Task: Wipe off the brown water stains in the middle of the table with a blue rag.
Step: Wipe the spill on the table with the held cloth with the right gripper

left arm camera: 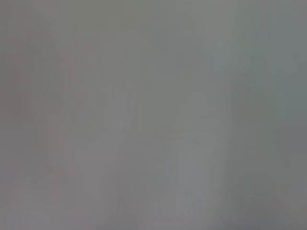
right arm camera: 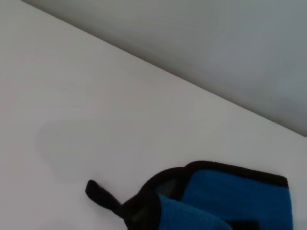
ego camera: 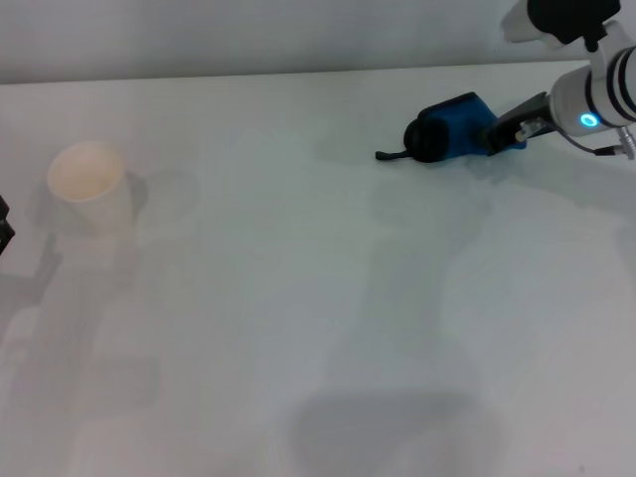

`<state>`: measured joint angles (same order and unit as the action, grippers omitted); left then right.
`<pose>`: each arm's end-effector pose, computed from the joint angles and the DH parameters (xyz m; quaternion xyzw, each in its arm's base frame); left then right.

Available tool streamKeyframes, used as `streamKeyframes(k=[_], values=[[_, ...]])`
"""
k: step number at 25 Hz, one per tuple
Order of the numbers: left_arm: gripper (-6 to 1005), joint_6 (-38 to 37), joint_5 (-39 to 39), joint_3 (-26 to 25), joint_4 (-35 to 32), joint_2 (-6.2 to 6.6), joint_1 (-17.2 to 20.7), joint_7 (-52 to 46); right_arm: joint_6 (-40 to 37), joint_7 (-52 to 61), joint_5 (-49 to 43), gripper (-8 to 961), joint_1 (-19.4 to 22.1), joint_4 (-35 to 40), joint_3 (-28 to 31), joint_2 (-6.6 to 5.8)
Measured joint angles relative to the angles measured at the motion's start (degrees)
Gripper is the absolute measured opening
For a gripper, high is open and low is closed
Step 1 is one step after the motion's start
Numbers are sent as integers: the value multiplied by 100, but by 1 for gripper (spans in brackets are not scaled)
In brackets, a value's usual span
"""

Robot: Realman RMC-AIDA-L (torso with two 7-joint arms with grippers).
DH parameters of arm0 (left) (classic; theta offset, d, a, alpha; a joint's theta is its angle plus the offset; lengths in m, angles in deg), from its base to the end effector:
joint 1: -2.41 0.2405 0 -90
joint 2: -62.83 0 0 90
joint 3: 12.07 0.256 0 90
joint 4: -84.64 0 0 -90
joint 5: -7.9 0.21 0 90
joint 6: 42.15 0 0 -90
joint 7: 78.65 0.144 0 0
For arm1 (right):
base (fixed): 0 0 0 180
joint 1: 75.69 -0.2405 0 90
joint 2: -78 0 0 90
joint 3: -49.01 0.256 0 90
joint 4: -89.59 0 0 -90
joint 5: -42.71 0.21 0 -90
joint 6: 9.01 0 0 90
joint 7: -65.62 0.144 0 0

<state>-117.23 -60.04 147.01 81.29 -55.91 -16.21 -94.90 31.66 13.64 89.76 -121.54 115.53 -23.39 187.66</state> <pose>-0.3617 0.2741 -0.0139 -0.7108 -0.2564 -0.3006 0.5819 0.2940 0.4450 0.0101 -0.8554 0.3733 -0.0852 0.3487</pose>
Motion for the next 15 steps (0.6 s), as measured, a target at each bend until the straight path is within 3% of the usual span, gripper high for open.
streamKeyframes(k=[5,8,15], values=[[888,-11,0,0,0,0,29,0,36,126,-112,47,47,7,5,-40],[887,-5,0,0,0,0,32,0,123,126,-122,47,75,53,8,8],[888,-1,0,0,-1,-8,34,0,298,63,-153,48,144,475,-16,353]])
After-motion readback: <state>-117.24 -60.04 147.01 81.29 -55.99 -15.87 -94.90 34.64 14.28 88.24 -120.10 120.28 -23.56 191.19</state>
